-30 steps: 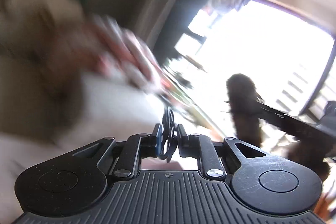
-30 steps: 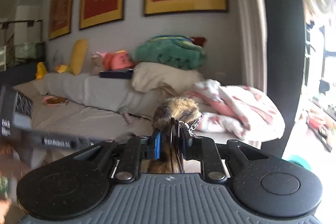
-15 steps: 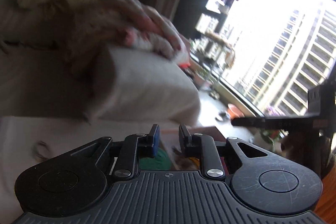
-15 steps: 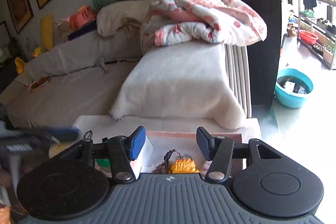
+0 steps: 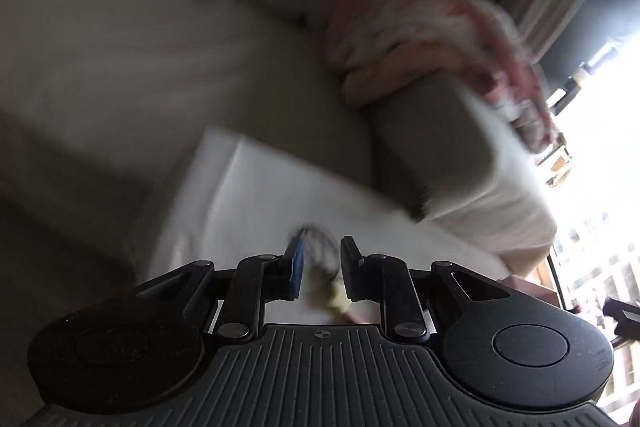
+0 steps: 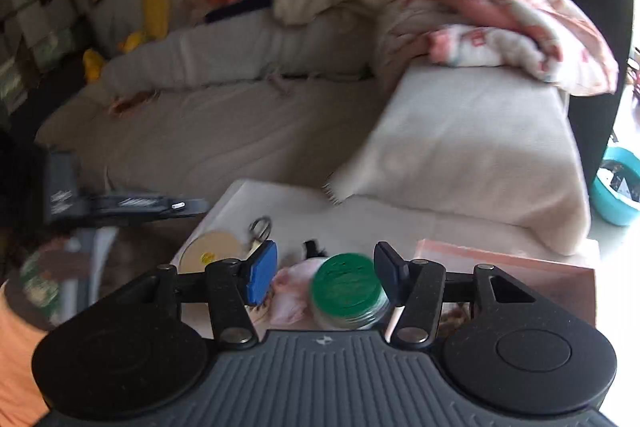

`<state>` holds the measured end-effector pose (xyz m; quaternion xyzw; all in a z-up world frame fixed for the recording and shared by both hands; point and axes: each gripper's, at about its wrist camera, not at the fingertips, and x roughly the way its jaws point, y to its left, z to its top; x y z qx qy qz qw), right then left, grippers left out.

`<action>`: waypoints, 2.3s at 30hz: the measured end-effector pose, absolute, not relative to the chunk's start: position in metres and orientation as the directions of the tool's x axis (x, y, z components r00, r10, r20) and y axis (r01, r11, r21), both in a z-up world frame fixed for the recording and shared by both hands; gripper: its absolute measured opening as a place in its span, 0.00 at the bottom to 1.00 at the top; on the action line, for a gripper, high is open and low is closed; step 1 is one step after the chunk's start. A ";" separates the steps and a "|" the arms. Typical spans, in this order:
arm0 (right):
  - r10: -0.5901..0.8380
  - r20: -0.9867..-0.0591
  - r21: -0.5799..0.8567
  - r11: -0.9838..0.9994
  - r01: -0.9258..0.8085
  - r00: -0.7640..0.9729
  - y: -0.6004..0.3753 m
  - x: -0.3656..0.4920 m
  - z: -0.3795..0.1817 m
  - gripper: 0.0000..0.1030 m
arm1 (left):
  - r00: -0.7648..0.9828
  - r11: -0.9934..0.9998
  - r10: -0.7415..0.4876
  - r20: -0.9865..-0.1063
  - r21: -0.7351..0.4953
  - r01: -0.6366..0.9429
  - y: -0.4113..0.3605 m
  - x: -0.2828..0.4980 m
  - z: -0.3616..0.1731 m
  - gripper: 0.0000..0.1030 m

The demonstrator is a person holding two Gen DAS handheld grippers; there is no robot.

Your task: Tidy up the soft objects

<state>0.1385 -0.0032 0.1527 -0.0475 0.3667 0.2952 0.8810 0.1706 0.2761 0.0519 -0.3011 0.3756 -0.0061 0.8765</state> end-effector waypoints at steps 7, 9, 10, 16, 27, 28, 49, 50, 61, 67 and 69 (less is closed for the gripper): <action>0.432 -0.733 0.095 0.830 -0.550 0.525 0.026 0.137 0.155 0.52 | 0.704 0.809 -0.319 -0.634 -0.569 -0.146 0.271 0.197 0.025 0.21; 0.421 -0.735 0.080 0.833 -0.548 0.532 0.031 0.138 0.153 0.52 | 0.689 0.840 -0.318 -0.651 -0.531 -0.113 0.264 0.209 0.026 0.21; 0.416 -0.737 0.074 0.833 -0.548 0.533 0.034 0.138 0.152 0.52 | 0.671 0.841 -0.340 -0.659 -0.532 -0.096 0.263 0.215 0.025 0.21; 0.414 -0.754 0.087 0.832 -0.548 0.510 0.044 0.148 0.141 0.52 | 0.583 0.844 -0.401 -0.707 -0.532 -0.064 0.257 0.217 0.016 0.21; 0.418 -0.735 -0.215 0.603 -0.768 0.534 0.082 0.112 0.105 0.52 | 0.610 0.926 -0.301 -0.733 -0.377 0.003 0.233 0.235 0.018 0.19; 0.418 -0.748 -0.228 0.567 -0.791 0.516 0.087 0.108 0.096 0.52 | 0.608 0.930 -0.292 -0.738 -0.367 0.003 0.232 0.238 0.018 0.19; 0.350 -0.604 -0.542 0.479 -0.691 0.716 0.102 0.084 0.017 0.01 | 0.543 0.931 -0.318 -0.778 -0.364 0.023 0.234 0.256 0.038 0.21; 0.364 -0.602 -0.527 0.487 -0.696 0.711 0.097 0.082 0.021 0.01 | 0.530 0.938 -0.309 -0.789 -0.346 0.032 0.228 0.258 0.036 0.21; 0.474 -0.582 -0.410 0.531 -0.742 0.661 0.073 0.061 0.028 0.01 | 0.513 0.993 -0.103 -0.852 -0.055 0.108 0.197 0.276 0.031 0.59; 0.504 -0.581 -0.382 0.524 -0.761 0.639 0.070 0.055 0.013 0.05 | 0.531 0.986 -0.101 -0.841 -0.013 0.166 0.188 0.271 0.029 0.50; 0.496 -0.580 -0.399 0.519 -0.756 0.646 0.070 0.053 0.011 0.21 | 0.531 0.986 -0.116 -0.839 -0.032 0.165 0.187 0.267 0.030 0.33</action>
